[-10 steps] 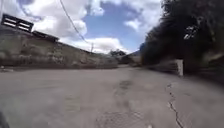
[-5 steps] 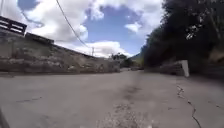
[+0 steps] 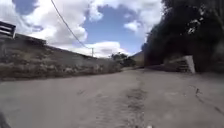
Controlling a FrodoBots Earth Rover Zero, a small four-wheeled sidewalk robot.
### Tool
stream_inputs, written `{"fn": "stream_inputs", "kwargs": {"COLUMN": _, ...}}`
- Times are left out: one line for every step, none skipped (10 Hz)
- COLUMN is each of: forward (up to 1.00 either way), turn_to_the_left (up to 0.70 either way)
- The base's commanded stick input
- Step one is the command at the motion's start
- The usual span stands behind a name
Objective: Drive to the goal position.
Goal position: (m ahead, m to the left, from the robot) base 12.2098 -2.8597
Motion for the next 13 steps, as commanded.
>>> {"fn": "stream_inputs", "kwargs": {"forward": 1.0, "turn_to_the_left": 0.0}}
{"fn": "stream_inputs", "kwargs": {"forward": 1.0, "turn_to_the_left": 0.0}}
{"fn": "stream_inputs", "kwargs": {"forward": 1.0, "turn_to_the_left": 0.0}}
{"fn": "stream_inputs", "kwargs": {"forward": 1.0, "turn_to_the_left": 0.0}}
{"fn": "stream_inputs", "kwargs": {"forward": 1.0, "turn_to_the_left": 0.0}}
{"fn": "stream_inputs", "kwargs": {"forward": 1.0, "turn_to_the_left": 0.0}}
{"fn": "stream_inputs", "kwargs": {"forward": 1.0, "turn_to_the_left": 0.0}}
{"fn": "stream_inputs", "kwargs": {"forward": 1.0, "turn_to_the_left": 0.0}}
{"fn": "stream_inputs", "kwargs": {"forward": 1.0, "turn_to_the_left": 0.0}}
{"fn": "stream_inputs", "kwargs": {"forward": 1.0, "turn_to_the_left": 0.0}}
{"fn": "stream_inputs", "kwargs": {"forward": 1.0, "turn_to_the_left": 0.0}}
{"fn": "stream_inputs", "kwargs": {"forward": 1.0, "turn_to_the_left": 0.0}}
{"fn": "stream_inputs", "kwargs": {"forward": 1.0, "turn_to_the_left": 0.0}}
